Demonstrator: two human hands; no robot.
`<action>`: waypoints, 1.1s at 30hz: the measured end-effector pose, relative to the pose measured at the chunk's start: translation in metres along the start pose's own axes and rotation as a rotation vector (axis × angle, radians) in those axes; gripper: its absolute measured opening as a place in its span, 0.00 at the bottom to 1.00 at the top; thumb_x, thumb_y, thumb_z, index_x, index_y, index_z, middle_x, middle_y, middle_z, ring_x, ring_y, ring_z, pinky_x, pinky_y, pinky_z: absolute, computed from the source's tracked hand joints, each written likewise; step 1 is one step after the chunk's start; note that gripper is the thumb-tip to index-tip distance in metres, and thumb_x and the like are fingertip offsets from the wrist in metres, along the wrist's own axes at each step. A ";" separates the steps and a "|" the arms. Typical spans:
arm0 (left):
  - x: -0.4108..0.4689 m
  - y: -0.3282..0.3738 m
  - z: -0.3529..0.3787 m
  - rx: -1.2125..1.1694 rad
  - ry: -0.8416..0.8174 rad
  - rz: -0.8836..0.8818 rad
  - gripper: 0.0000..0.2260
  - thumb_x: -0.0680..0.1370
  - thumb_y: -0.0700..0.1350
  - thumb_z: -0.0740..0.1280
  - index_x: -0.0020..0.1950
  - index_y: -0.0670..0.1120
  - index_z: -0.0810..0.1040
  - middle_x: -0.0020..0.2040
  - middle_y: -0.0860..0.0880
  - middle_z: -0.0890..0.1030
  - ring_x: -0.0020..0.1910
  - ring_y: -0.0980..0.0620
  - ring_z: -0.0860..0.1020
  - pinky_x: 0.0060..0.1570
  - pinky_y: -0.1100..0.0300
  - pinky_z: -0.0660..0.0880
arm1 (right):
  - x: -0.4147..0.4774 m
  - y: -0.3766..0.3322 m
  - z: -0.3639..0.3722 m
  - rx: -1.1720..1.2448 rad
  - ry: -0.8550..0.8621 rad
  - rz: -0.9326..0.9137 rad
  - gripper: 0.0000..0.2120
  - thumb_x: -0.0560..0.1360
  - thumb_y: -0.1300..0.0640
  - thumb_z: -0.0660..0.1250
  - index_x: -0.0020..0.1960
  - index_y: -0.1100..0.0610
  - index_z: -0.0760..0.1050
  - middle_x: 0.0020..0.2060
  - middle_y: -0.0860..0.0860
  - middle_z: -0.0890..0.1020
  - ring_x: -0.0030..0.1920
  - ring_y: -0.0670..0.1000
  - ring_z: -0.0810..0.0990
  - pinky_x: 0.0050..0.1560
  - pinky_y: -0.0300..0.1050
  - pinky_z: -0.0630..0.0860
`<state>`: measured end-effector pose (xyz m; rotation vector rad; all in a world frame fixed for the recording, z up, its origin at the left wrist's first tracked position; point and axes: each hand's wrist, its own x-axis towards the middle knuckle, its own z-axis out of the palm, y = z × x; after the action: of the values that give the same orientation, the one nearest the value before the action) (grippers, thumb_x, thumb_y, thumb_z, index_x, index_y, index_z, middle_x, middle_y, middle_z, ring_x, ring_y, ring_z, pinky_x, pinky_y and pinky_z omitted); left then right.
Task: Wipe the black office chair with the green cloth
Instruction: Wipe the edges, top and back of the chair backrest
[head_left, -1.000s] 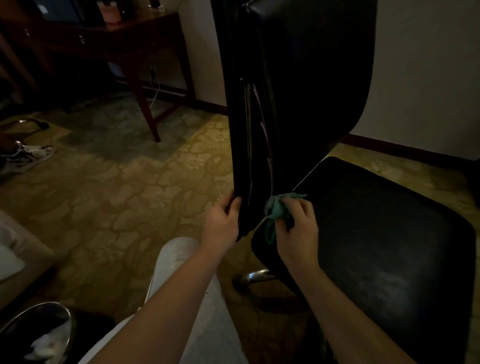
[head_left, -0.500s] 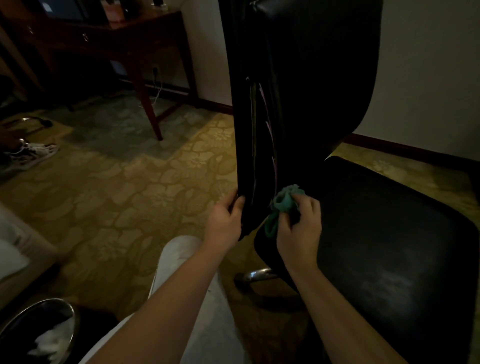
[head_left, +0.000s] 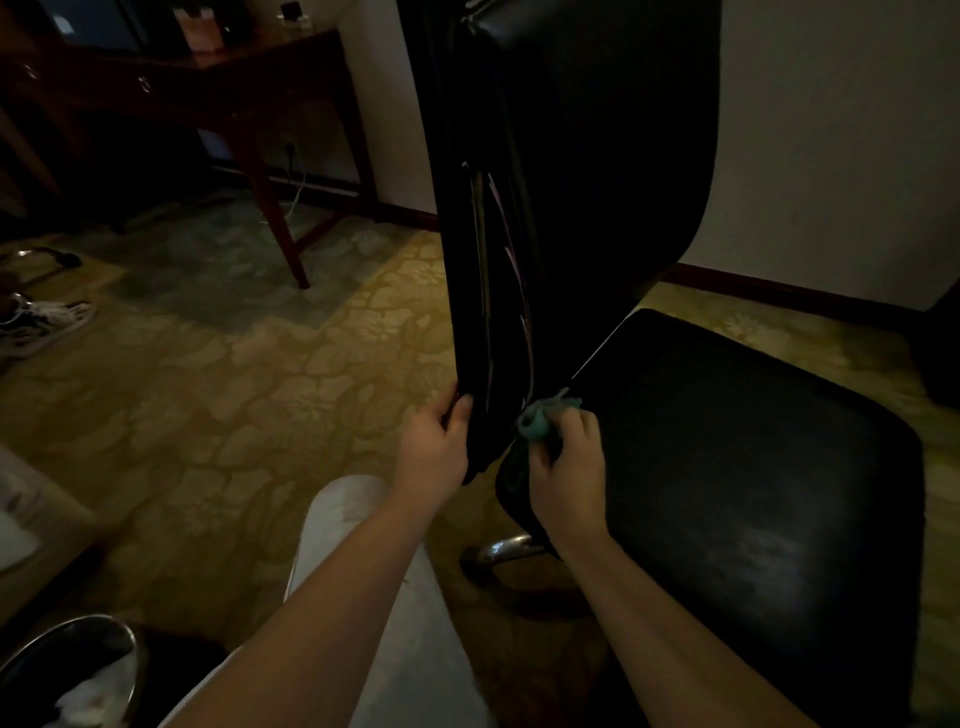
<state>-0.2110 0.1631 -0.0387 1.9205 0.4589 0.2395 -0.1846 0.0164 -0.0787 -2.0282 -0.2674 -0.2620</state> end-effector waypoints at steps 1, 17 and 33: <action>-0.001 0.001 -0.001 0.005 0.003 0.007 0.16 0.84 0.49 0.59 0.72 0.56 0.72 0.46 0.61 0.81 0.39 0.67 0.77 0.31 0.76 0.69 | -0.001 0.004 0.003 -0.050 -0.075 0.009 0.12 0.77 0.63 0.66 0.59 0.55 0.74 0.58 0.47 0.72 0.54 0.40 0.73 0.50 0.25 0.69; 0.016 0.037 -0.013 0.294 -0.116 -0.064 0.14 0.83 0.47 0.58 0.43 0.43 0.77 0.37 0.43 0.81 0.34 0.46 0.78 0.33 0.56 0.70 | 0.039 -0.036 -0.062 0.210 0.093 0.203 0.13 0.78 0.60 0.66 0.58 0.45 0.74 0.50 0.41 0.78 0.48 0.41 0.79 0.49 0.41 0.79; 0.038 0.149 -0.062 0.066 0.171 0.370 0.15 0.83 0.57 0.57 0.45 0.53 0.78 0.37 0.56 0.79 0.39 0.56 0.79 0.36 0.60 0.68 | 0.112 -0.159 -0.092 0.103 0.183 -0.303 0.15 0.76 0.64 0.67 0.61 0.53 0.77 0.54 0.44 0.75 0.53 0.38 0.75 0.53 0.31 0.75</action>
<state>-0.1699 0.1820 0.1207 2.0504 0.2208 0.6400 -0.1317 0.0134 0.1299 -1.8439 -0.4641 -0.6071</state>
